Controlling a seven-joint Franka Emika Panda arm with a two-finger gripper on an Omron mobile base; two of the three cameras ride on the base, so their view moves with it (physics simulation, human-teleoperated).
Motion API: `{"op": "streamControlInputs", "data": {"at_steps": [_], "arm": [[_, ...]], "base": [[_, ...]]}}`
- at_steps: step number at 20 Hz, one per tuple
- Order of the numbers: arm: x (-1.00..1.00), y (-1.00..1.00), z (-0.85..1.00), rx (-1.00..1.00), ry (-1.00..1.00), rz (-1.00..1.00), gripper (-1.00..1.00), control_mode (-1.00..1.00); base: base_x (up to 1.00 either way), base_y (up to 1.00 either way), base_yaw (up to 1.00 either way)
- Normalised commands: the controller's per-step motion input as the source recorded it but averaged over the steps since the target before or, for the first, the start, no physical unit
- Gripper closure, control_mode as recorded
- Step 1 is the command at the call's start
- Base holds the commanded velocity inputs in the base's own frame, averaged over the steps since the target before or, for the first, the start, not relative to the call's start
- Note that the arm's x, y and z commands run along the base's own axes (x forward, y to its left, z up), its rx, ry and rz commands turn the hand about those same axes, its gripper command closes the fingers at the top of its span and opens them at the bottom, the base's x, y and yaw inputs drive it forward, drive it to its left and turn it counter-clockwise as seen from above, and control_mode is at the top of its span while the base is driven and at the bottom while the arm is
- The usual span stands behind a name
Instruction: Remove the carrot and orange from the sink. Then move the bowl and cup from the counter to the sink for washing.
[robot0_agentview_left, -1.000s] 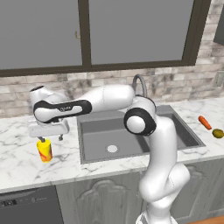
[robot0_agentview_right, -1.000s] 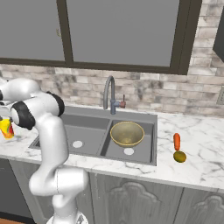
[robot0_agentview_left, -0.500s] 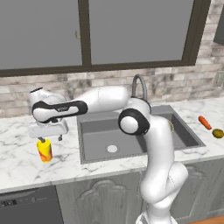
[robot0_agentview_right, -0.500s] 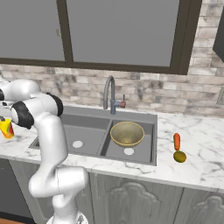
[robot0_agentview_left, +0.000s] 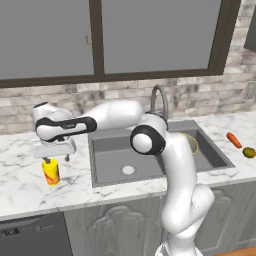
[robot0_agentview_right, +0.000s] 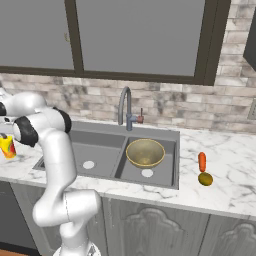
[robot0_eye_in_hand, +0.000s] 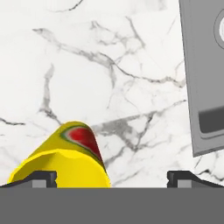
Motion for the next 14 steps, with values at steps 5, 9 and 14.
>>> {"op": "streamControlInputs", "data": {"at_steps": [5, 9, 14], "arm": [[0.13, 0.12, -0.13, 0.0, 0.0, -0.01, -1.0, -1.0], [0.14, 0.13, -0.14, 0.0, 0.01, -0.01, -1.0, -1.0], [-0.02, 0.11, -0.09, 0.0, 0.0, 0.0, -1.0, -1.0]], "base": [[0.0, 0.0, 0.0], [0.0, 0.0, 0.0], [0.0, 0.0, 0.0]]}}
